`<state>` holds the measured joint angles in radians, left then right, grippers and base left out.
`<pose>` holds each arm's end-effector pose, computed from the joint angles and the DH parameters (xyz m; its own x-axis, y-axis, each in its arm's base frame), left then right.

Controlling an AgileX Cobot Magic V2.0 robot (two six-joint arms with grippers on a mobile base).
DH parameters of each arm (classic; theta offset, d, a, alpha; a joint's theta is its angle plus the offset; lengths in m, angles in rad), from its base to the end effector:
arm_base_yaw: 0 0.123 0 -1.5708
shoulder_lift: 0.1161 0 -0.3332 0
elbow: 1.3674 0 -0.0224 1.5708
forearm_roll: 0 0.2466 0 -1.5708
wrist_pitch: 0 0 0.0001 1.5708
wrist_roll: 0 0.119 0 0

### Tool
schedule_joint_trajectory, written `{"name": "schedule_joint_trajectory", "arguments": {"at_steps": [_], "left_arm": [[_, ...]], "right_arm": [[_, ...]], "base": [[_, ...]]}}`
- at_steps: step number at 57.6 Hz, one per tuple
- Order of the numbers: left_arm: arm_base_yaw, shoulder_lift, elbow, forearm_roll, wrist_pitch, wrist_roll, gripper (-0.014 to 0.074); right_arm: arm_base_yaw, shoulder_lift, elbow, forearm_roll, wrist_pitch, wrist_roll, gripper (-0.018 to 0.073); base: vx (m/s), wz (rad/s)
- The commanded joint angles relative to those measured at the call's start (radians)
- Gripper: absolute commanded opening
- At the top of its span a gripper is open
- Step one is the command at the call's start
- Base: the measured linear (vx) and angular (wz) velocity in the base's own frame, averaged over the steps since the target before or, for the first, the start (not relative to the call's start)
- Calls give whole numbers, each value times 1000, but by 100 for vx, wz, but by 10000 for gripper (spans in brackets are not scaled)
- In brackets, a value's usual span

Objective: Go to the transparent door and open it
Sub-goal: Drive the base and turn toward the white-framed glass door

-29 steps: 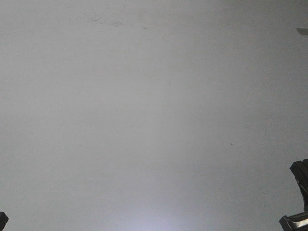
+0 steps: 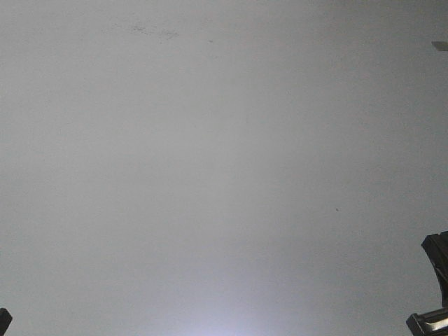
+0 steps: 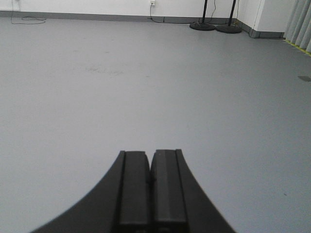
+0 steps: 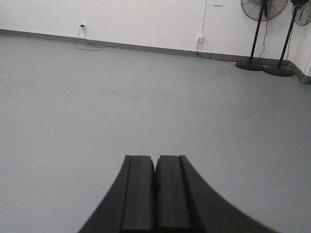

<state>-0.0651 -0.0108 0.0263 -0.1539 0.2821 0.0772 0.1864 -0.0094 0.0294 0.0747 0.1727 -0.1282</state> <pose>0.0289 -0.0070 0.1735 -0.2123 -0.0569 -0.9756 0.0919 0.9927 -0.0779 0.0307 0.0074 0.1849 -0.0920 -0.0729 -0.9931 -0.2032 0.9777 -0.0529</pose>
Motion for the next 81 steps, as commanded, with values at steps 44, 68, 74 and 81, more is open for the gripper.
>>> {"name": "schedule_joint_trajectory", "arguments": {"at_steps": [44,68,74,81], "left_arm": [[0,-14,28,-15,-80,-1,-2],[0,-14,28,-15,-80,-1,-2],[0,-14,28,-15,-80,-1,-2],[0,-14,28,-15,-80,-1,-2]], "right_arm": [[-7,-15,14,-1,-77,-3,0],[-7,-15,14,-1,-77,-3,0],[-7,-15,14,-1,-77,-3,0],[-7,-15,14,-1,-77,-3,0]], "base": [[4,5],[21,17],[29,14],[34,17]]}}
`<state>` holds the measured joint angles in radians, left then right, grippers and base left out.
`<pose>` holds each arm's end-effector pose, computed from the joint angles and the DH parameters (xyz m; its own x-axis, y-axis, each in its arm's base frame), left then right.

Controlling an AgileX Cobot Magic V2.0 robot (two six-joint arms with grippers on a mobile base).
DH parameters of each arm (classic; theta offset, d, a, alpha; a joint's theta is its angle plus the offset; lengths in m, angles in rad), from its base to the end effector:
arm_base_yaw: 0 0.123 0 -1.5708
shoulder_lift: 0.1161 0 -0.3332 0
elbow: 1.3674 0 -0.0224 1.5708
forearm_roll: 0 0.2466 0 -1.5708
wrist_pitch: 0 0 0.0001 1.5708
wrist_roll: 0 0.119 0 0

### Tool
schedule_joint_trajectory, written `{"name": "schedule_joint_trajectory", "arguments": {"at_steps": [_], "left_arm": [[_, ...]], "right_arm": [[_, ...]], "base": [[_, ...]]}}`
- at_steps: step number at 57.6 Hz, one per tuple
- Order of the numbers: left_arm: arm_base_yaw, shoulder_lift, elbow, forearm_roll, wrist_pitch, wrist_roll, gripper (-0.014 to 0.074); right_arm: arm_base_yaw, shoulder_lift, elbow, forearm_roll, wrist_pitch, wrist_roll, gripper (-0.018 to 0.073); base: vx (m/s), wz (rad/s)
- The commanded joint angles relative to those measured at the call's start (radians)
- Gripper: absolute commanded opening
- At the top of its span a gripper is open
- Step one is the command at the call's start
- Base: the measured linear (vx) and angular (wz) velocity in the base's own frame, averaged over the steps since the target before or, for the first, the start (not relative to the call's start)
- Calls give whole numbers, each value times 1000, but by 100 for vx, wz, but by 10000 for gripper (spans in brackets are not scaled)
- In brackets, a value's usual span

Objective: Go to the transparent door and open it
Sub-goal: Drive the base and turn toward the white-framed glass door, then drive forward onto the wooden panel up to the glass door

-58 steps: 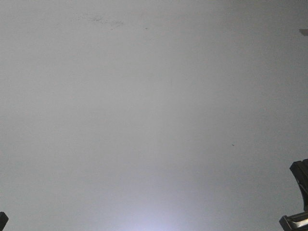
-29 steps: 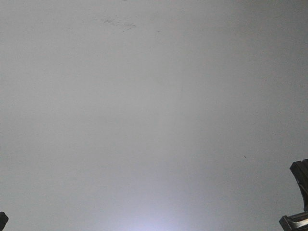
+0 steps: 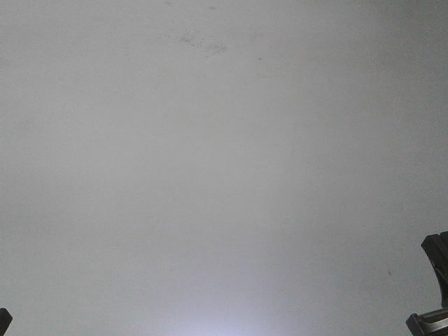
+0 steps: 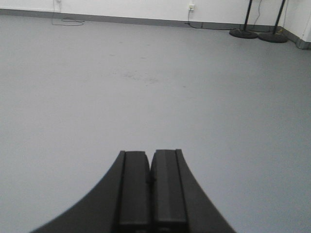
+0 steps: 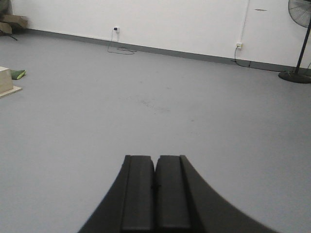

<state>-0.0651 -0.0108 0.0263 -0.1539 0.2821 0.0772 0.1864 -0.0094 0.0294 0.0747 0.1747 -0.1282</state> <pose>0.0289 -0.0070 0.1735 -0.2123 -0.0569 -0.9756 0.0919 0.9927 -0.0779 0.0307 0.0074 0.1846 -0.0939 -0.0733 -0.9929 -0.2034 0.9777 -0.0529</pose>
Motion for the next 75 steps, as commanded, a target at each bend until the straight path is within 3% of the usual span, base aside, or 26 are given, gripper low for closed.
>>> {"name": "schedule_joint_trajectory", "arguments": {"at_steps": [1,75], "left_arm": [[0,-14,28,-15,-80,-1,-2],[0,-14,28,-15,-80,-1,-2]], "right_arm": [[-7,-15,14,-1,-79,-3,0],[-7,-15,14,-1,-82,-3,0]], "base": [[36,19],[44,23]]}}
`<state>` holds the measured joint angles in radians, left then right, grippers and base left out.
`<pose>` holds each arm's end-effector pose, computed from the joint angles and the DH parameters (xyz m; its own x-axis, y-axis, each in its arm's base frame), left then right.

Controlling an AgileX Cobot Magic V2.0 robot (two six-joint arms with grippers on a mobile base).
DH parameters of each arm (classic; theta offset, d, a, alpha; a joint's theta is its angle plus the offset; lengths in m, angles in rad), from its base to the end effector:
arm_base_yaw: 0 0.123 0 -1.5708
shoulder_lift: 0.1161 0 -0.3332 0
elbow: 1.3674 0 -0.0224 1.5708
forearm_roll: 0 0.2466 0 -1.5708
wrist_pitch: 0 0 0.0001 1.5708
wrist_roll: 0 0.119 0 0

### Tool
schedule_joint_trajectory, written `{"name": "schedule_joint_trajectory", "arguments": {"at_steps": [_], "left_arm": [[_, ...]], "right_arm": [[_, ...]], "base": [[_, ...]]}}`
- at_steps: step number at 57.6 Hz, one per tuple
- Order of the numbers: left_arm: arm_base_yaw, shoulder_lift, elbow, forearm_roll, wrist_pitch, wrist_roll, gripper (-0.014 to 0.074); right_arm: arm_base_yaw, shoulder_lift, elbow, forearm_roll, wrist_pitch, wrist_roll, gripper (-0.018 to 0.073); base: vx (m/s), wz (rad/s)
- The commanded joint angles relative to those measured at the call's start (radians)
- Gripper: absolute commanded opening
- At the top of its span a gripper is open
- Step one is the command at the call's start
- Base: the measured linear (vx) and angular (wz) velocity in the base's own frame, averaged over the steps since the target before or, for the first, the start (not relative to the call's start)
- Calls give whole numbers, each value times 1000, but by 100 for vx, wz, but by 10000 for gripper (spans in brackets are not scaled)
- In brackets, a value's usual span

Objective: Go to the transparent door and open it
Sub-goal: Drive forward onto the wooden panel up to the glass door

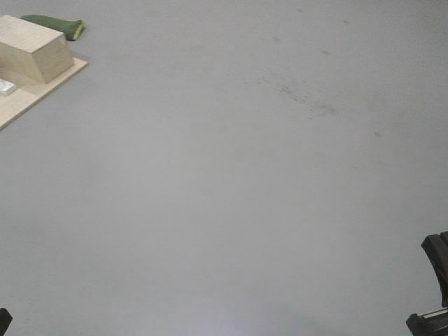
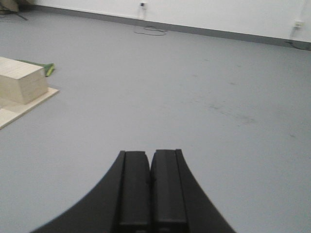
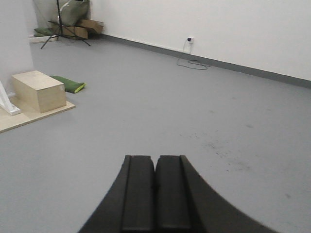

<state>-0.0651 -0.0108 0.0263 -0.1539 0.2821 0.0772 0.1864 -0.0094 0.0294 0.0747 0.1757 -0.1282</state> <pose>0.0289 -0.0070 0.1735 -0.2123 -0.0569 -0.9756 0.0919 0.9927 -0.0779 0.0307 0.0074 0.1845 -0.0949 -0.0735 -0.9928 -0.2035 0.9776 -0.0529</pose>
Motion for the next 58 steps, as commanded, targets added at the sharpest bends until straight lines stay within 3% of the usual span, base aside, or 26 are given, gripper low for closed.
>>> {"name": "schedule_joint_trajectory", "arguments": {"at_steps": [1,58], "left_arm": [[0,-14,28,-15,-80,-1,-2],[0,-14,28,-15,-80,-1,-2]], "right_arm": [[-7,-15,14,-1,-83,-3,0],[-7,-15,14,-1,-83,-3,0]], "base": [[48,43],[51,42]]}}
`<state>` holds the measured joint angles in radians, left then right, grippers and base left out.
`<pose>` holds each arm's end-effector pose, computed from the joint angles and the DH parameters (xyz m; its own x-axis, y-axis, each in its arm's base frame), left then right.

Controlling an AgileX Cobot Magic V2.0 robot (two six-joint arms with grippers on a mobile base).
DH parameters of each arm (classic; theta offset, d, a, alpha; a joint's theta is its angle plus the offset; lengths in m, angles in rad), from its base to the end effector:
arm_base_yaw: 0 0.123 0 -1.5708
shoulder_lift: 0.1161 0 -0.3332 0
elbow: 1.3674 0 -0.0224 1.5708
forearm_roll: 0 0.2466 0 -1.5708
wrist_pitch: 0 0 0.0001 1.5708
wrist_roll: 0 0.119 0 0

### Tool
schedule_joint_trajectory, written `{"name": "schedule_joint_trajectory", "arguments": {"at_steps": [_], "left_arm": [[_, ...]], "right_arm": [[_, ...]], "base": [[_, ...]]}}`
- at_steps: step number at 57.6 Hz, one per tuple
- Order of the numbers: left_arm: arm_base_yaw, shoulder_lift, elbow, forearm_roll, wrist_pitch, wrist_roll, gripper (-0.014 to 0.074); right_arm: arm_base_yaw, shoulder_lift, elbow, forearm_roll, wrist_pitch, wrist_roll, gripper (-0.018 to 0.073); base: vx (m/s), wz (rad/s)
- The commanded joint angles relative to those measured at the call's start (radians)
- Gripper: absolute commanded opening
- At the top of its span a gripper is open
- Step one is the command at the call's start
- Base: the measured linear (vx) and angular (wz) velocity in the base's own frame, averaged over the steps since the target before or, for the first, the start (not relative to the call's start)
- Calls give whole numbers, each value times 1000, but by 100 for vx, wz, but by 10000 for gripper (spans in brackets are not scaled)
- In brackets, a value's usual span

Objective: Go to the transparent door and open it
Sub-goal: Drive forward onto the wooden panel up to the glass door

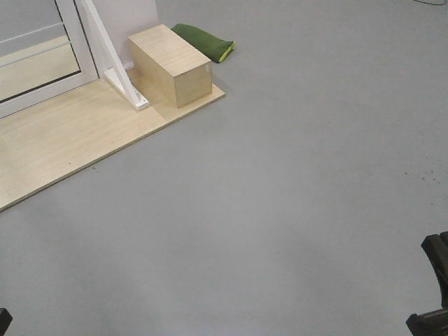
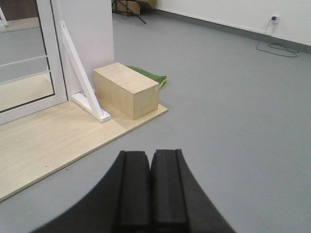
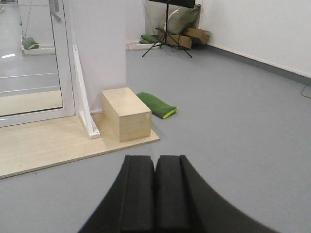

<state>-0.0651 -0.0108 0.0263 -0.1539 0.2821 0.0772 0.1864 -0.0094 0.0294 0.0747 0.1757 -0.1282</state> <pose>0.0289 -0.0070 0.1735 -0.2123 -0.0569 -0.9756 0.0919 0.9927 -0.0779 0.0307 0.0074 0.1845 -0.0949 -0.0735 -0.9928 -0.2035 0.9776 -0.0529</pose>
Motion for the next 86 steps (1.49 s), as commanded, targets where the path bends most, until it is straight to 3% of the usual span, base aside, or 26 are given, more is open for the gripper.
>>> {"name": "schedule_joint_trajectory", "arguments": {"at_steps": [1,86], "left_arm": [[0,-14,28,-15,-80,-1,-2],[0,-14,28,-15,-80,-1,-2]], "right_arm": [[-7,-15,14,-1,-83,-3,0],[-7,-15,14,-1,-80,-3,0]], "base": [[52,21],[52,37]]}}
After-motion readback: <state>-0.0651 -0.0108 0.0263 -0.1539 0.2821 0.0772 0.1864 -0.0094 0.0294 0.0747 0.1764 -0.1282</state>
